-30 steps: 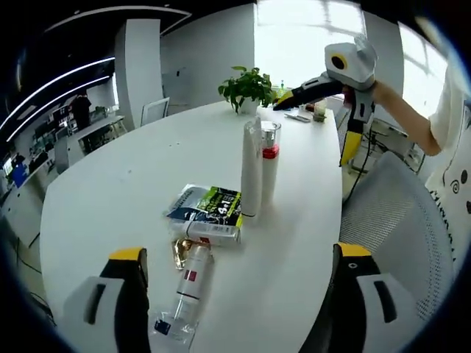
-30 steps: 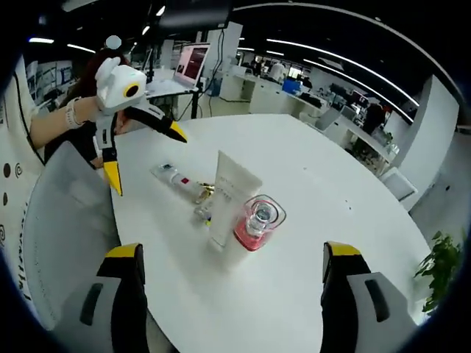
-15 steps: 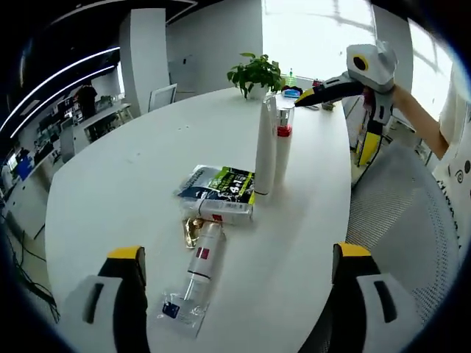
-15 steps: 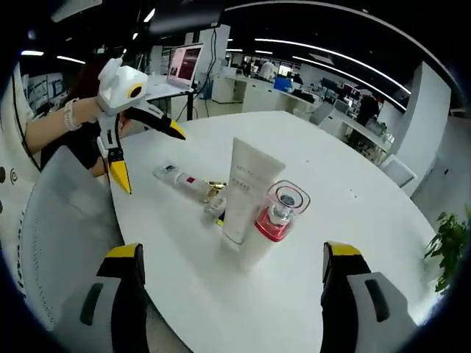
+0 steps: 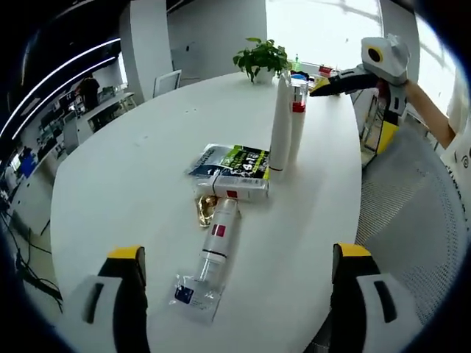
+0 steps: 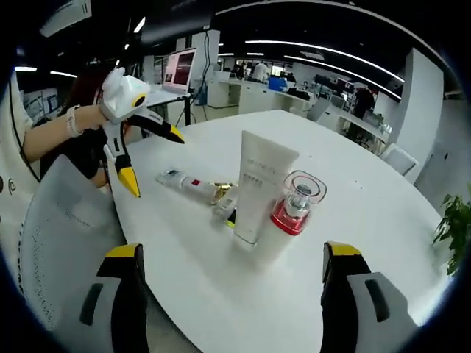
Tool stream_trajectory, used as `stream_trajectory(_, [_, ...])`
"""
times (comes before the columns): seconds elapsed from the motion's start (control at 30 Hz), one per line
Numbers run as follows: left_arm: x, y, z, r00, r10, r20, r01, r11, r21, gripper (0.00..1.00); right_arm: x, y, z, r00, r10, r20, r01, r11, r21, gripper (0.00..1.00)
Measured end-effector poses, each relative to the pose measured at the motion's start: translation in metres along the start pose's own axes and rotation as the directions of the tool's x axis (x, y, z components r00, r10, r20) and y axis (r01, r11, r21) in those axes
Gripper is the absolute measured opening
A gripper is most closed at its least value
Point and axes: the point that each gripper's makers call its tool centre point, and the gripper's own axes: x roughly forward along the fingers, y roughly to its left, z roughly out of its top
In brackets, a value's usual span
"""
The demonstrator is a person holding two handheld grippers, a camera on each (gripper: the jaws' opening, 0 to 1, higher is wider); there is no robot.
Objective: Arrange the skincare products in the storage area until every visible bottle or jar stands upright without overlapping.
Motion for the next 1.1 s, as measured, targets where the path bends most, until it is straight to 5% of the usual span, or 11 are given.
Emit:
stream_trajectory(0.4, [0.01,0.024,-0.023,0.996,0.02,-0.089,-0.018,1.0,0.02,0.99,0.004,0.009,-0.002,1.0,0.024,0.008,-0.024,0.999,0.038,1.0])
stream_trajectory(0.8, [0.037,0.032,-0.015,0.993,-0.044,-0.111,0.049,0.997,0.051,0.91,0.008,0.016,-0.007,0.999,0.04,0.005,-0.04,0.997,0.059,1.0])
stream_trajectory(1.1, [0.057,0.028,-0.013,0.974,-0.091,-0.208,0.111,0.99,0.082,0.81,0.01,0.02,-0.008,0.998,0.055,0.008,-0.056,0.996,0.067,1.0])
